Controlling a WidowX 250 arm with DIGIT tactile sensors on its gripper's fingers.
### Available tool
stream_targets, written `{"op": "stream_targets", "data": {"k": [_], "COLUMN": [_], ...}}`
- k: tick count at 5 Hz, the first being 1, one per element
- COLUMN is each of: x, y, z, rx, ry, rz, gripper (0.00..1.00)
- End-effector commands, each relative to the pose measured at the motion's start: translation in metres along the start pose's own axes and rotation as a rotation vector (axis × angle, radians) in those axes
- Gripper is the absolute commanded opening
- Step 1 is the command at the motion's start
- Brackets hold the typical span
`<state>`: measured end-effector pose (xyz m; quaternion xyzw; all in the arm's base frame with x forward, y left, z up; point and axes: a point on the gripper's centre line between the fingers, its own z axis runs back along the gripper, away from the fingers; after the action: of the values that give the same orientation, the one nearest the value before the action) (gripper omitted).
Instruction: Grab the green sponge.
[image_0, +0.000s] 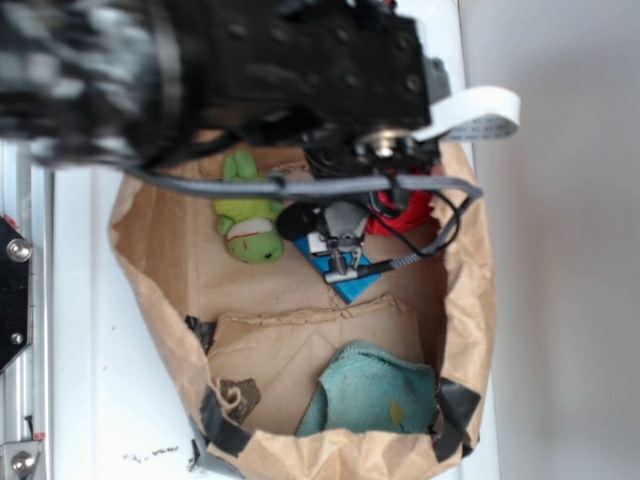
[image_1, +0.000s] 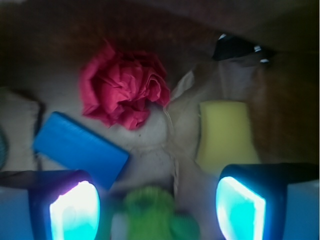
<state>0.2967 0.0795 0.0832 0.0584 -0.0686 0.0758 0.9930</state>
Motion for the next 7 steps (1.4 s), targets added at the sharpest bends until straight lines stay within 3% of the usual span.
{"op": "stream_targets", "data": {"k": [1,2,4,5,7], "x": [0.027,0.033,0.043,0.033,0.008], "y": [0.023,0.029,0.036,0.03,0.028], "z": [0.0,0.002,-0.008,-0.006,0.012], "rx": [0.046,0.048,0.111,0.134,0.09], "ry": [-0.061,-0.055,-0.083,-0.069,-0.004], "rz": [0.062,0.075,0.109,0.092,0.033], "gripper": [1.0,1.0,1.0,1.0,1.0]}}
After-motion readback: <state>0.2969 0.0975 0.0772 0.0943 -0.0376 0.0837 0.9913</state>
